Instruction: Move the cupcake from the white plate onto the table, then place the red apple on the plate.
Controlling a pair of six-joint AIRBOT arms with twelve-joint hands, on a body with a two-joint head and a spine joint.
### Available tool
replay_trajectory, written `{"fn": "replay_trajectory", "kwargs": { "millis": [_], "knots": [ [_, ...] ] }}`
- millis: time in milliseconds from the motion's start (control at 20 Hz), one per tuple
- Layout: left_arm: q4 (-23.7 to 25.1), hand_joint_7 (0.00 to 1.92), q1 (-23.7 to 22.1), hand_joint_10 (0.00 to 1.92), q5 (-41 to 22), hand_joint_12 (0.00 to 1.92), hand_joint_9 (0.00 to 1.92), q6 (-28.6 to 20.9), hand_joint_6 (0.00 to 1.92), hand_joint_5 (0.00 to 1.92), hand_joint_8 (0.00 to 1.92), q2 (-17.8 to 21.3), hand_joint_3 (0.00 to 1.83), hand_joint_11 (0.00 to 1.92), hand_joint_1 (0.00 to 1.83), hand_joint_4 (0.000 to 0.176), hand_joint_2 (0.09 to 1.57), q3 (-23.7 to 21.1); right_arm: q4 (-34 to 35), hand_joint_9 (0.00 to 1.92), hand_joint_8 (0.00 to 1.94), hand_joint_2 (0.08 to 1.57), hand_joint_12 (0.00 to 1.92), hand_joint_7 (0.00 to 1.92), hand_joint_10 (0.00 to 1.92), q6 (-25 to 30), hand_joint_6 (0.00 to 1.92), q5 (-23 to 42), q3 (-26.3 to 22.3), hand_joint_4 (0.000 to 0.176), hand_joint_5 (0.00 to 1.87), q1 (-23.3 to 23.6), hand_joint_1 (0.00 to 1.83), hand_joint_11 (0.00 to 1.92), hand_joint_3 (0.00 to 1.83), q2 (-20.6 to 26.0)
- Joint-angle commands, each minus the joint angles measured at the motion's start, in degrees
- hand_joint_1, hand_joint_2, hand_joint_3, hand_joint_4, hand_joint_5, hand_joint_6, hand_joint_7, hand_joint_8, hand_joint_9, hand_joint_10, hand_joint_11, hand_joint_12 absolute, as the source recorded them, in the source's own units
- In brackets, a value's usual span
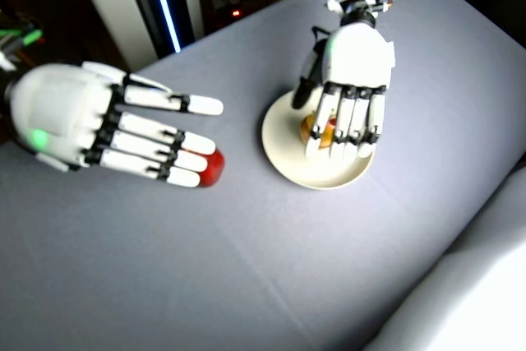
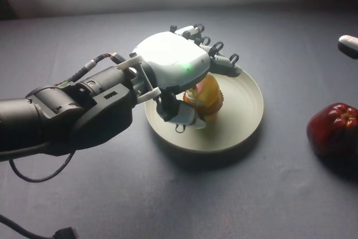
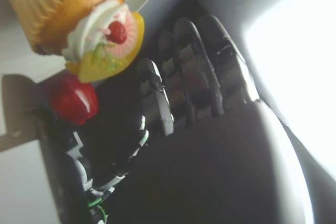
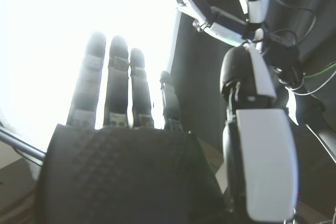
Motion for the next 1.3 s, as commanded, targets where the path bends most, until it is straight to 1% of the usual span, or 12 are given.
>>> {"fn": "replay_trajectory", "kwargs": {
  "millis": [0, 100, 150, 300, 350, 450, 600, 700, 800, 900, 1000, 1250],
  "knots": [
    [0.4, 0.52, -0.7, 0.01, -5.6, 0.95, 0.52, 0.3, 0.00, 0.56, 0.00, 0.4, 0.00, 0.09, 1.01, 0.158, 0.98, 0.2, 1.2, 0.28, 0.00, 1.20, 0.16, 0.19, 0.00, 0.6, 0.00, 6.9, 0.3, 0.175, 0.00, 0.7, 0.73, 0.21, 0.00, 0.0],
    [0.3, 0.78, -0.7, 0.08, -5.7, 1.27, 0.76, 0.3, 0.01, 0.76, 0.04, 0.5, 0.00, 0.17, 1.10, 0.085, 1.01, 0.2, 1.2, 0.28, 0.00, 1.21, 0.16, 0.19, 0.00, 0.7, 0.00, 6.8, 0.3, 0.173, 0.00, 0.7, 0.74, 0.21, 0.01, 0.0],
    [0.2, 0.86, -0.8, 0.35, -6.5, 1.42, 0.76, 0.3, 0.56, 1.00, 1.08, 0.9, 0.00, 0.14, 1.21, 0.000, 1.12, -0.1, 1.2, 0.30, 0.01, 1.21, 0.16, 0.20, 0.01, 0.8, 0.00, 6.7, 0.3, 0.175, 0.00, 0.7, 0.74, 0.22, 0.00, 0.0],
    [0.1, 0.81, -1.2, 0.55, -8.3, 1.31, 0.68, 0.3, 0.77, 1.01, 1.39, 2.6, 0.00, 0.13, 1.22, 0.000, 1.15, -1.3, 1.2, 0.30, 0.00, 1.21, 0.16, 0.20, 0.01, 1.0, 0.00, 6.7, 0.3, 0.176, 0.00, 0.7, 0.72, 0.22, 0.00, -0.1],
    [0.0, 0.91, -1.2, 1.06, -9.4, 1.52, 0.79, 0.3, 0.53, 1.09, 1.34, 3.6, 0.00, 0.47, 1.26, 0.000, 1.13, -2.1, 1.2, 0.32, 0.01, 1.21, 0.15, 0.22, 0.01, 1.0, 0.00, 6.7, 0.2, 0.164, 0.00, 0.7, 0.72, 0.24, 0.00, -0.1],
    [-0.1, 1.00, -1.3, 1.26, -12.7, 1.43, 0.86, 0.3, 0.31, 1.23, 1.06, 7.0, 0.00, 0.54, 1.36, 0.000, 1.09, -4.6, 1.2, 0.31, 0.01, 1.22, 0.15, 0.22, 0.01, 1.1, 0.00, 6.7, 0.2, 0.169, 0.00, 0.7, 0.72, 0.25, 0.00, -0.1],
    [0.3, 1.07, -0.3, 1.27, -19.1, 1.20, 0.85, 0.4, 0.79, 1.05, 0.83, 12.7, 0.00, 0.43, 1.37, 0.000, 1.09, -9.3, 1.2, 0.32, 0.00, 1.22, 0.14, 0.23, 0.00, 1.4, 0.00, 6.7, 0.1, 0.172, 0.00, 0.6, 0.73, 0.25, 0.00, -0.1],
    [-0.1, 1.04, 1.8, 0.58, -22.9, 1.18, 0.99, 0.4, 0.74, 1.03, 1.05, 16.8, 0.00, 0.65, 1.26, 0.000, 1.10, -12.2, 1.2, 0.31, 0.00, 1.22, 0.14, 0.22, 0.00, 1.6, 0.00, 6.7, 0.0, 0.176, 0.00, 0.4, 0.75, 0.25, 0.00, -0.1],
    [-2.0, 0.97, 5.0, 1.04, -26.5, 1.59, 0.86, 0.4, 0.52, 1.10, 1.24, 20.1, 0.00, 0.62, 1.27, 0.000, 1.10, -14.3, 1.4, 0.31, 0.00, 1.23, 0.13, 0.23, 0.00, 1.8, 0.00, 6.7, 0.0, 0.172, 0.00, 0.2, 0.75, 0.25, 0.00, -0.1],
    [-4.7, 1.04, 9.1, 0.74, -29.2, 1.33, 0.95, 0.5, 0.56, 1.14, 1.05, 22.5, 0.00, 0.69, 1.26, 0.000, 1.07, -15.9, 1.6, 0.32, 0.00, 1.24, 0.13, 0.23, 0.00, 2.1, 0.00, 6.7, -0.1, 0.168, 0.00, -0.1, 0.74, 0.26, 0.01, 0.0],
    [-7.4, 1.03, 12.3, 1.24, -29.8, 1.31, 0.90, 0.9, 0.61, 1.06, 0.95, 23.7, 0.00, 0.68, 1.38, 0.000, 1.09, -16.8, 1.6, 0.32, 0.00, 1.25, 0.12, 0.23, 0.00, 2.3, 0.00, 6.7, -0.1, 0.163, 0.00, -0.1, 0.73, 0.25, 0.01, 0.0],
    [-13.0, 0.99, 17.8, 1.27, -28.4, 1.30, 0.97, 2.7, 0.45, 1.09, 1.03, 23.5, 0.00, 0.77, 1.39, 0.000, 1.09, -16.9, 1.6, 0.31, 0.01, 1.26, 0.10, 0.25, 0.00, 2.6, 0.00, 6.7, -0.1, 0.160, 0.01, -0.1, 0.78, 0.26, 0.00, 0.0]
  ]
}}
